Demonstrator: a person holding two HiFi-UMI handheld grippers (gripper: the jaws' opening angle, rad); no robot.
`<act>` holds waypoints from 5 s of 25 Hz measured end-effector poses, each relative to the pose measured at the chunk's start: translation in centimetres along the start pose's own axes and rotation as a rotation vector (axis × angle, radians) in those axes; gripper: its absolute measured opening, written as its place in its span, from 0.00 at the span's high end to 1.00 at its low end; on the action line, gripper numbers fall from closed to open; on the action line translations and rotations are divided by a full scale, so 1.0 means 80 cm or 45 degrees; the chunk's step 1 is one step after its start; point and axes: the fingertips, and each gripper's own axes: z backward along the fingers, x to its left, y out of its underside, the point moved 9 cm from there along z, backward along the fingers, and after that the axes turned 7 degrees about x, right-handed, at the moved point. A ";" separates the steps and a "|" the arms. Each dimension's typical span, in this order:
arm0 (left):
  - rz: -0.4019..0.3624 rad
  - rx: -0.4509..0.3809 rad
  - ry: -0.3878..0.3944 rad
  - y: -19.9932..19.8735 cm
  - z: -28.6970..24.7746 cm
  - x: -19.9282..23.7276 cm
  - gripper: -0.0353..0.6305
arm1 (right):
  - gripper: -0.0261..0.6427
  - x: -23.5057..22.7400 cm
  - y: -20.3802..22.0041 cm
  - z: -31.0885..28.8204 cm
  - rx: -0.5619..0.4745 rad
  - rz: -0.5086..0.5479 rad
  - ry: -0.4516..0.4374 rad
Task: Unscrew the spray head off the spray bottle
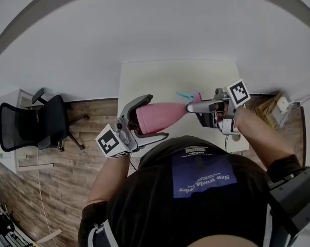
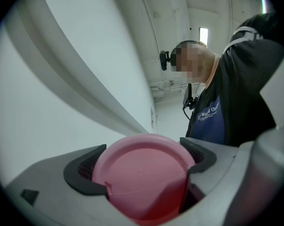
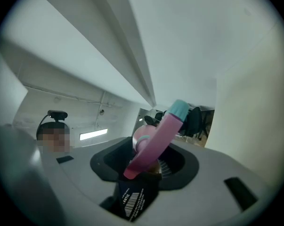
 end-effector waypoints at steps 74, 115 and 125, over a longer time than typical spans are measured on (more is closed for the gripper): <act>0.292 -0.132 0.117 0.009 0.004 0.006 0.21 | 0.61 0.005 0.012 0.015 0.189 -0.022 -0.080; 0.877 -0.220 0.056 0.053 -0.004 0.024 0.21 | 0.77 0.082 0.029 -0.013 0.783 1.742 0.792; 1.000 -0.292 0.024 0.061 0.012 0.034 0.21 | 0.77 0.085 0.030 -0.013 0.820 1.926 0.885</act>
